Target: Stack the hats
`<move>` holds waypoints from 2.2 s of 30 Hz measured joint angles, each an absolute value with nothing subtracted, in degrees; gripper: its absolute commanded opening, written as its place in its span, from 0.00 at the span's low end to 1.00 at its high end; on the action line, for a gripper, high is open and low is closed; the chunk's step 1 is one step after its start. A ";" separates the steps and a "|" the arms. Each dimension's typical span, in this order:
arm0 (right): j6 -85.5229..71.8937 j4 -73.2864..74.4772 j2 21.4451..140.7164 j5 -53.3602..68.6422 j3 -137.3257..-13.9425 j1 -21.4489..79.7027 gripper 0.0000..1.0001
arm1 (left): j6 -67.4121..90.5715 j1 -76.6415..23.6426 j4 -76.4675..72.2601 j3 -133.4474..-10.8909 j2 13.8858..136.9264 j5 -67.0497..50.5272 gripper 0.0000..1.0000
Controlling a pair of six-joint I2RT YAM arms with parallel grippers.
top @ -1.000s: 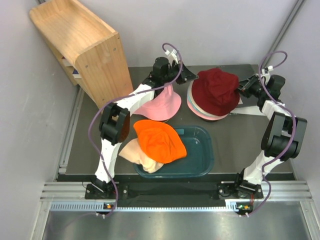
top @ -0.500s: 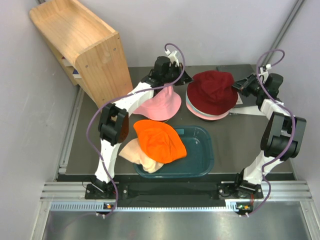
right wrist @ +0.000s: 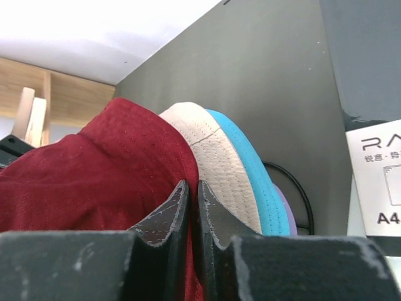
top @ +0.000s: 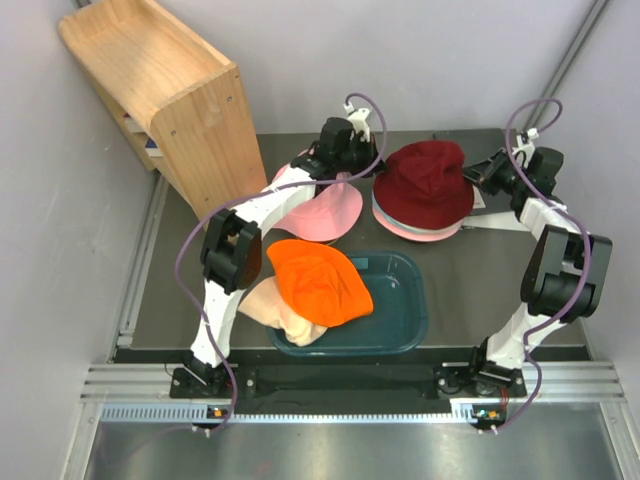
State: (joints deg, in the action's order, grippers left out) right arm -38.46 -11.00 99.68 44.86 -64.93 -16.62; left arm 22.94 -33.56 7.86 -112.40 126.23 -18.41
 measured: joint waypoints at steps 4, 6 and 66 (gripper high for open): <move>-36.82 -9.08 98.59 43.31 -64.82 -16.67 0.36 | 22.48 -34.33 8.34 -112.40 126.23 -17.12 0.00; -35.83 -7.60 98.08 42.02 -64.60 -16.91 0.46 | 22.65 -34.46 8.82 -112.40 126.21 -16.51 0.07; -40.07 6.92 85.91 21.67 -78.35 -18.00 0.66 | 56.86 -57.84 57.28 -64.05 73.21 35.22 0.58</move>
State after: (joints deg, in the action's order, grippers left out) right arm -40.07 6.92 85.91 21.67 -78.35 -18.00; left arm 56.86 -57.84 57.28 -64.05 73.21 35.22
